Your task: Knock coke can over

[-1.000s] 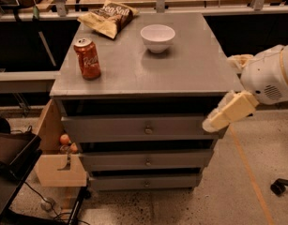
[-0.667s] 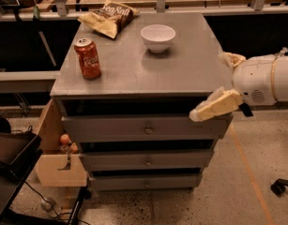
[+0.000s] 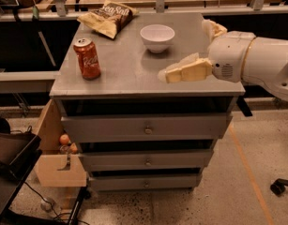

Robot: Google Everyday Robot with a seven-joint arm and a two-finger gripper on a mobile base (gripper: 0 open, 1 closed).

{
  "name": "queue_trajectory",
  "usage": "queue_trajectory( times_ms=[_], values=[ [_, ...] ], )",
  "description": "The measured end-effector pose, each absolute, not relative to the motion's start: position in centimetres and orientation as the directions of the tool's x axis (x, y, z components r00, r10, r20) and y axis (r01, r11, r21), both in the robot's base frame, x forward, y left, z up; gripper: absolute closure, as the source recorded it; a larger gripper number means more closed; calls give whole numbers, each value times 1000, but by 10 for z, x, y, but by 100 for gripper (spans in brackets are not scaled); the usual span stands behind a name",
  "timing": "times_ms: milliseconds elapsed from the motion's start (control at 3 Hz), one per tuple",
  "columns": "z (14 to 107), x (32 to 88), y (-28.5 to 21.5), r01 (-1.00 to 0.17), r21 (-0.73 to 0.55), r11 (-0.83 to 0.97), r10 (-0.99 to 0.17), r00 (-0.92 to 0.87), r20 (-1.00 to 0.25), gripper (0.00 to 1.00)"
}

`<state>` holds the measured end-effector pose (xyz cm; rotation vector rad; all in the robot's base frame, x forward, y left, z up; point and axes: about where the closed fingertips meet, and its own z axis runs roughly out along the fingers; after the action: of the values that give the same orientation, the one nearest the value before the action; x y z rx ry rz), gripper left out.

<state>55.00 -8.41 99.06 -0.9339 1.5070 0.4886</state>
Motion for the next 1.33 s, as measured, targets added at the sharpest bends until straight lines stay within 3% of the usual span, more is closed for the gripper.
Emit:
queue_trajectory(
  times_ms=[333,667,1333],
  values=[
    [991,550,-84,-783,-214,584,-270,61,-961,0],
    [998,574,-48,-801,-196,566,-227,77,-971,0],
    [988,651,79,-842,-208,498,-192,127,-973,0]
  ],
)
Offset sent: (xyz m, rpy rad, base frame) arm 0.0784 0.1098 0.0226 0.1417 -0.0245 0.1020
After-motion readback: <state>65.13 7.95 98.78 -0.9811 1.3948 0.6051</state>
